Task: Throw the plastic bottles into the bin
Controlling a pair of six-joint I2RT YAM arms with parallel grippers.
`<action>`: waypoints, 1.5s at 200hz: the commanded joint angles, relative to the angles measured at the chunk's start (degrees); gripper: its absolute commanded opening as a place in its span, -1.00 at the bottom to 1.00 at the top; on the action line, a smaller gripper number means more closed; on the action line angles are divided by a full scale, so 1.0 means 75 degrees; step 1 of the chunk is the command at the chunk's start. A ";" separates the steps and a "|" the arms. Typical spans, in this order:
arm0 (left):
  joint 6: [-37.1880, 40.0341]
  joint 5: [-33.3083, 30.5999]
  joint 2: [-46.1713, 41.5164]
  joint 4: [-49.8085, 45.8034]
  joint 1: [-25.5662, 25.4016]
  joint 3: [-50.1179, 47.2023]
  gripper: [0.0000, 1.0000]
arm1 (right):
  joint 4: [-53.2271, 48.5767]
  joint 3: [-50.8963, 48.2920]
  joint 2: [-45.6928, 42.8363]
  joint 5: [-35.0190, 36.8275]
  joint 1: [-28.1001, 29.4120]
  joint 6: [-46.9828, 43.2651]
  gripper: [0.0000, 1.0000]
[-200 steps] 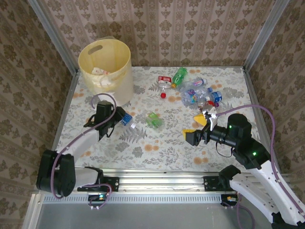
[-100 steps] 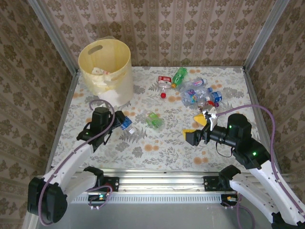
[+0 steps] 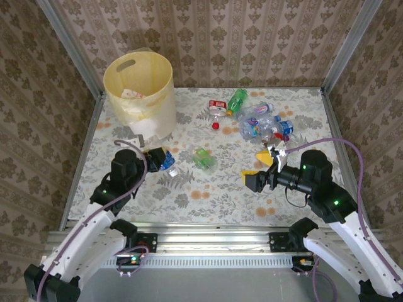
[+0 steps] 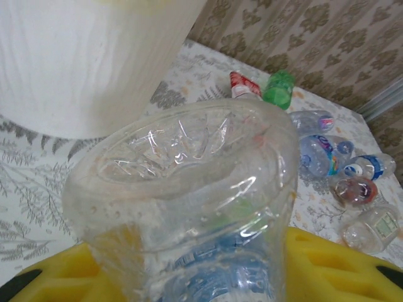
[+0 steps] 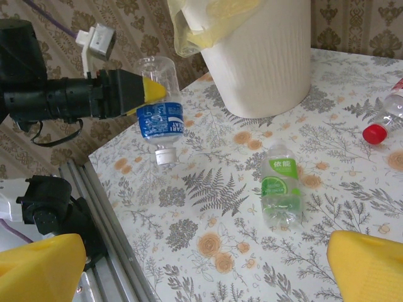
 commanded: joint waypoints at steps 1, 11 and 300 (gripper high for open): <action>0.0704 0.0000 -0.0285 0.0313 -0.0099 0.0455 -0.30 | -0.0005 0.0107 -0.0036 -0.0020 0.0061 0.0042 1.00; 0.0873 0.0017 -0.0352 0.0333 -0.0123 0.0574 -0.30 | -0.0018 0.0112 -0.0035 -0.0016 0.0061 0.0046 1.00; 0.4107 0.0253 0.0627 0.2843 -0.0358 0.3197 -0.41 | -0.0229 0.0316 0.0095 -0.0046 0.0061 -0.0097 1.00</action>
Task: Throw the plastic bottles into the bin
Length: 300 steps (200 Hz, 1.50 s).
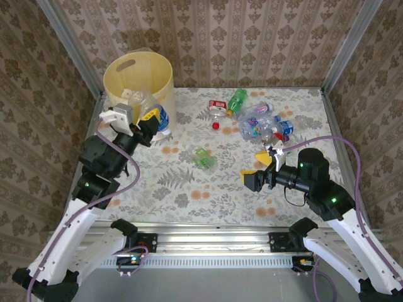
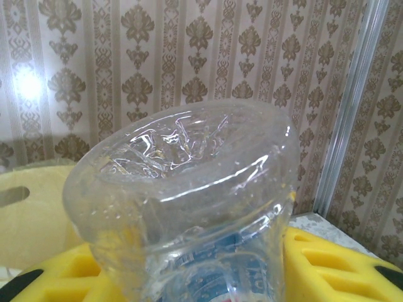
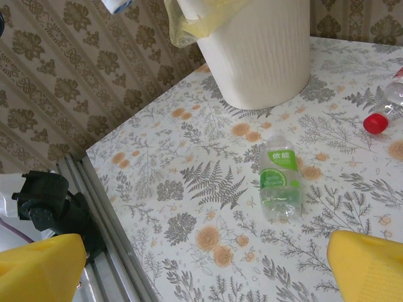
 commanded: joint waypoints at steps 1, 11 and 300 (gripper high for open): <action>0.0558 0.0034 0.0051 0.0868 -0.0064 0.0384 -0.41 | -0.0158 0.0317 -0.0091 -0.0052 0.0061 -0.0103 1.00; 0.0643 -0.0006 0.0107 0.0981 -0.0064 0.0448 -0.43 | -0.0173 0.0320 -0.0103 -0.0049 0.0061 -0.0102 1.00; 0.2486 -0.0657 0.0546 0.3807 0.0528 0.0974 -0.59 | -0.0210 0.0320 -0.0132 0.0001 0.0061 -0.0184 1.00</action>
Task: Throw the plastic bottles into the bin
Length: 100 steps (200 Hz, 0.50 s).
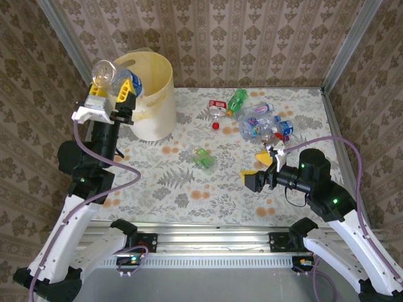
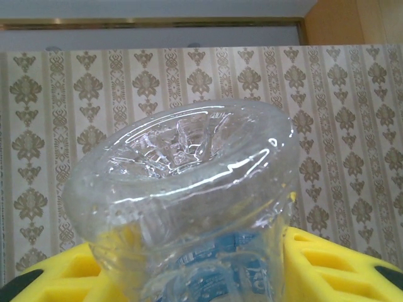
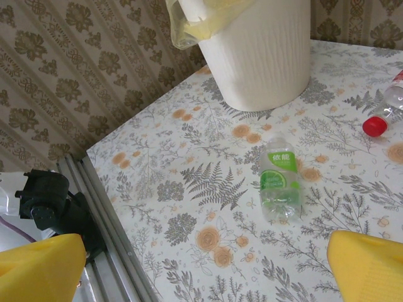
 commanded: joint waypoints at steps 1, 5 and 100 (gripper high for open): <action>0.0178 0.0109 0.0153 0.0842 0.0099 0.0263 -0.59 | -0.0149 0.0265 -0.0074 0.0001 0.0061 -0.0129 1.00; 0.0178 0.0108 0.0195 0.0915 0.0101 0.0280 -0.60 | -0.0144 0.0270 -0.0071 0.0002 0.0060 -0.0135 1.00; -0.0589 0.0418 0.0976 0.1590 0.1179 0.0515 -0.59 | -0.0145 0.0241 -0.0036 0.0015 0.0061 -0.0152 1.00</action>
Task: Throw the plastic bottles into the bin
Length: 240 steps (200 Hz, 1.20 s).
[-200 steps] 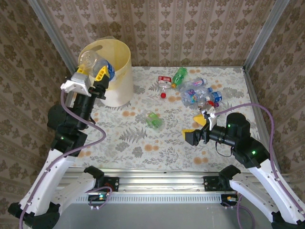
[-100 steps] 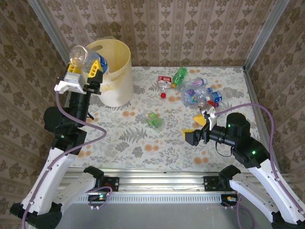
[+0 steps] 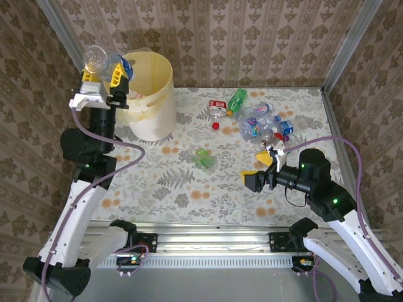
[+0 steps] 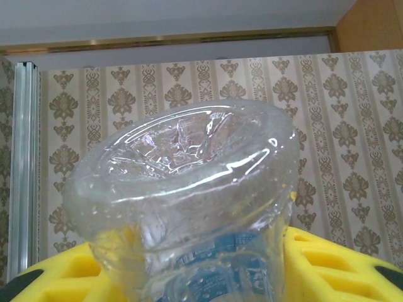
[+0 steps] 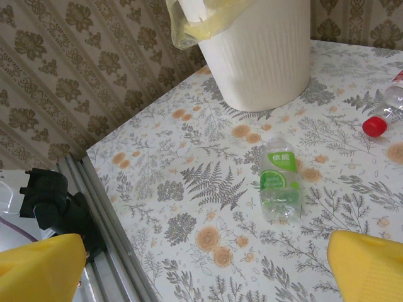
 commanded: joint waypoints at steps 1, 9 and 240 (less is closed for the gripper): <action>-0.0403 0.0200 0.0098 0.0512 0.0186 0.0219 -0.59 | -0.0143 0.0244 -0.0039 0.0020 0.0061 -0.0149 1.00; -0.0490 0.0223 0.0169 0.0492 0.0257 0.0209 -0.59 | -0.0161 0.0247 -0.0031 0.0024 0.0061 -0.0161 1.00; -0.3131 0.1222 0.1407 -0.6482 0.1612 0.3279 1.00 | -0.0216 0.0218 -0.0145 -0.0029 0.0066 -0.0068 1.00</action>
